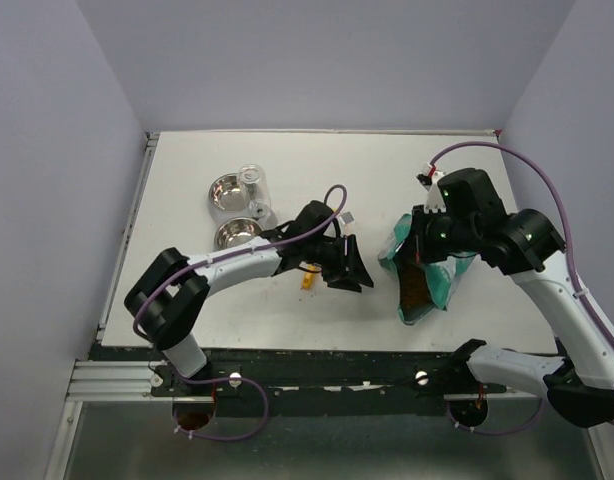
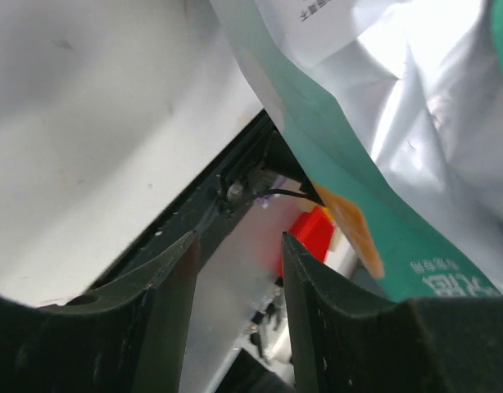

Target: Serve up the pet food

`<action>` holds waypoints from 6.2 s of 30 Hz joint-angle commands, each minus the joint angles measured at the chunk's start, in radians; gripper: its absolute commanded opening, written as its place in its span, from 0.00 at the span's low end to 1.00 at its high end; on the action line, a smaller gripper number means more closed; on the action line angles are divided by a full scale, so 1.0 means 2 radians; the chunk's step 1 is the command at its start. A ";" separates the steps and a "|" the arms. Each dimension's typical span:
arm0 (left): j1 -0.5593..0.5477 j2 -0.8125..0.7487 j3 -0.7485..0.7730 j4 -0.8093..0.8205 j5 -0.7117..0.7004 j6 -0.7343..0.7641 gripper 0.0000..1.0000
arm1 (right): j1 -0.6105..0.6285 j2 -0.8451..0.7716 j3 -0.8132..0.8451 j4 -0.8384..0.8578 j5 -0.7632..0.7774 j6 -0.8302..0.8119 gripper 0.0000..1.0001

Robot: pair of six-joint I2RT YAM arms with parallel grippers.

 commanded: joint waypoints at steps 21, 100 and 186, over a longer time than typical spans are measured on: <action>-0.048 0.339 0.259 0.330 -0.150 -0.379 0.52 | 0.004 0.013 -0.001 0.061 0.123 0.022 0.00; -0.052 0.027 0.339 -0.204 -0.209 0.059 0.00 | 0.001 0.132 0.130 -0.102 0.249 -0.020 0.20; -0.080 0.201 0.205 -0.301 -0.609 0.176 0.58 | 0.001 -0.015 0.089 -0.019 0.115 -0.019 0.00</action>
